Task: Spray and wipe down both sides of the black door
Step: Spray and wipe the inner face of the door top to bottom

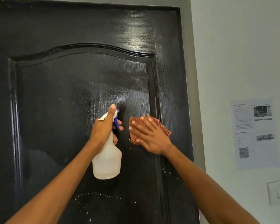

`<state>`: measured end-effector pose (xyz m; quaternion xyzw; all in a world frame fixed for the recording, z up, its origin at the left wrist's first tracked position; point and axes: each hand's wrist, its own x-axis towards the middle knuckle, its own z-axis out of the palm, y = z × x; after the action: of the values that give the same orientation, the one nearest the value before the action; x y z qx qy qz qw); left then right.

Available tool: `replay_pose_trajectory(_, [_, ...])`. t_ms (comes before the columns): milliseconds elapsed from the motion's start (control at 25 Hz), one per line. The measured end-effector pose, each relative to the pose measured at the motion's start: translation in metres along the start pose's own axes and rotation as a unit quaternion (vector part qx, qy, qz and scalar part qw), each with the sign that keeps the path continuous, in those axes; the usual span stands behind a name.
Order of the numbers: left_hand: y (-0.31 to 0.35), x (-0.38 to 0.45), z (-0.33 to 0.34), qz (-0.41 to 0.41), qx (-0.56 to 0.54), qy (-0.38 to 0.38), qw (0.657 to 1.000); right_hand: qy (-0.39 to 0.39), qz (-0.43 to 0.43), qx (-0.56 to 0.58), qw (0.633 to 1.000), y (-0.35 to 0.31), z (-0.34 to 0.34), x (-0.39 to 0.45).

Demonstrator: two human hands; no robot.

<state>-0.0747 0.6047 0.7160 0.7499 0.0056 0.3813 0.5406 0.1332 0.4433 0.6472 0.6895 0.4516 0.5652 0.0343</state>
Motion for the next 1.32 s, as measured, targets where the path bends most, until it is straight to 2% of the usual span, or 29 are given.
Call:
replay_pose_trajectory(80, [-0.003,-0.001,-0.013,-0.010,-0.002,0.012,1.000,0.039,0.113,0.006,0.993,0.026,-0.017,0.044])
replay_pose_trajectory(160, [-0.004,-0.002,-0.024,-0.019,-0.005,0.029,0.999,0.086,0.249,0.033,0.964,0.045,-0.037,0.099])
replay_pose_trajectory(240, [-0.005,-0.003,-0.034,-0.021,0.004,0.035,0.999,0.119,0.310,0.050,0.942,0.042,-0.046,0.141])
replay_pose_trajectory(320, [-0.005,-0.004,-0.043,-0.023,0.006,0.045,0.999,0.122,0.240,0.021,0.963,0.018,-0.039,0.157])
replay_pose_trajectory(440, [-0.009,-0.010,-0.054,-0.025,0.013,0.051,0.998,0.059,0.028,0.005,0.998,-0.044,-0.004,0.106])
replay_pose_trajectory(560, [-0.019,-0.021,-0.057,-0.034,0.009,0.049,0.998,0.008,-0.147,0.010,0.989,-0.095,0.032,0.007])
replay_pose_trajectory(640, [-0.027,-0.031,-0.057,-0.044,0.007,0.043,0.998,-0.029,-0.208,-0.011,0.978,-0.088,0.035,-0.035])
replay_pose_trajectory(680, [-0.031,-0.035,-0.055,-0.049,0.004,0.038,0.998,-0.026,-0.182,-0.020,0.983,-0.071,0.031,-0.039])
replay_pose_trajectory(760, [-0.039,-0.041,-0.052,-0.062,-0.002,0.030,0.998,0.003,-0.009,-0.017,1.000,-0.038,0.012,-0.025])
replay_pose_trajectory(840, [-0.046,-0.046,-0.047,-0.071,-0.002,0.025,0.997,0.033,0.198,-0.002,0.980,-0.012,-0.010,0.006])
replay_pose_trajectory(880, [-0.050,-0.050,-0.045,-0.073,0.000,0.026,0.997,0.051,0.268,0.009,0.962,-0.010,-0.016,0.022])
replay_pose_trajectory(960, [-0.058,-0.056,-0.040,-0.080,0.002,0.024,0.997,0.081,0.331,0.021,0.940,-0.025,-0.017,0.047])
replay_pose_trajectory(1040, [-0.071,-0.062,-0.038,-0.094,0.000,0.035,0.995,0.076,0.263,0.018,0.962,-0.052,-0.002,0.049])
replay_pose_trajectory(1120, [-0.083,-0.068,-0.039,-0.103,-0.009,0.051,0.993,0.042,0.093,0.019,0.995,-0.088,0.024,0.017])
replay_pose_trajectory(1160, [-0.089,-0.071,-0.040,-0.106,-0.012,0.057,0.993,0.016,0.001,0.017,1.000,-0.109,0.037,-0.010])
replay_pose_trajectory(1240, [-0.098,-0.077,-0.044,-0.108,-0.006,0.068,0.992,-0.029,-0.137,0.013,0.990,-0.142,0.059,-0.066])
replay_pose_trajectory(1320, [-0.104,-0.082,-0.051,-0.108,0.003,0.074,0.991,-0.030,-0.174,0.012,0.984,-0.144,0.064,-0.095])
